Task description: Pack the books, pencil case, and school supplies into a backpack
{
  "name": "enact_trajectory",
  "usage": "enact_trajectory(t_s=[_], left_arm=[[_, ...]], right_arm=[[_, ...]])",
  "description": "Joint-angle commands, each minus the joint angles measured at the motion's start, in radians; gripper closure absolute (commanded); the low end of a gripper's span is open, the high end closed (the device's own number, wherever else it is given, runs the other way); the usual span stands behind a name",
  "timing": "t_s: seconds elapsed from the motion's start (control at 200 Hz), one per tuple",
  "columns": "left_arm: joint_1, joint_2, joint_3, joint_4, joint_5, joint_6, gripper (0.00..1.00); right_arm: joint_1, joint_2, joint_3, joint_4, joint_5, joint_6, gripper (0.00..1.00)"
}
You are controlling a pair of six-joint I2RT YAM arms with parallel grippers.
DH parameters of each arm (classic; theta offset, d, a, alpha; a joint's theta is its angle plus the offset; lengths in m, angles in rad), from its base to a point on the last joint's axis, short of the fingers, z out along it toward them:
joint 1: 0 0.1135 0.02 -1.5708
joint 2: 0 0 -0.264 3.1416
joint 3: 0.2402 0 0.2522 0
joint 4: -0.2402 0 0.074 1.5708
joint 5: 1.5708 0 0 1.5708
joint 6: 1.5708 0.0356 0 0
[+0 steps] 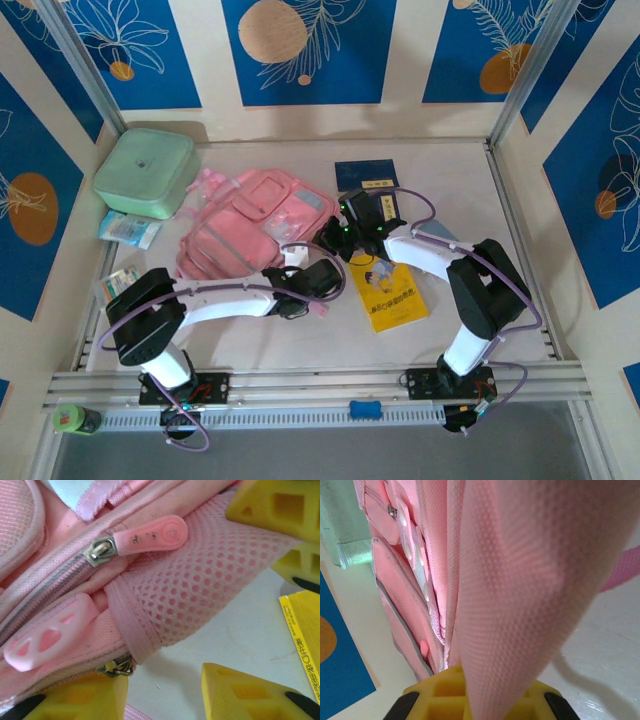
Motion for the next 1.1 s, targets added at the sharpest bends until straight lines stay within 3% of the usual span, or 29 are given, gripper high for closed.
enact_trajectory(t_s=[0.0,0.29,0.43,0.705,1.096], left_arm=[[0.004,0.011,0.026,-0.099,-0.072,-0.102,0.6],[0.002,-0.025,0.011,-0.201,-0.12,-0.205,0.6],[0.022,-0.015,0.01,-0.157,-0.102,-0.193,0.6],[0.05,0.019,0.055,-0.156,-0.146,-0.157,0.72],[0.088,-0.018,0.021,0.009,-0.119,0.056,0.97]], right_arm=[[0.006,-0.048,0.023,0.027,-0.037,0.012,1.0],[0.007,-0.045,0.032,0.022,-0.04,0.011,1.0],[0.008,-0.04,0.036,0.029,-0.045,0.015,1.0],[0.016,-0.045,0.037,0.031,-0.042,0.016,1.0],[0.01,-0.042,0.041,0.022,-0.042,0.002,1.0]])
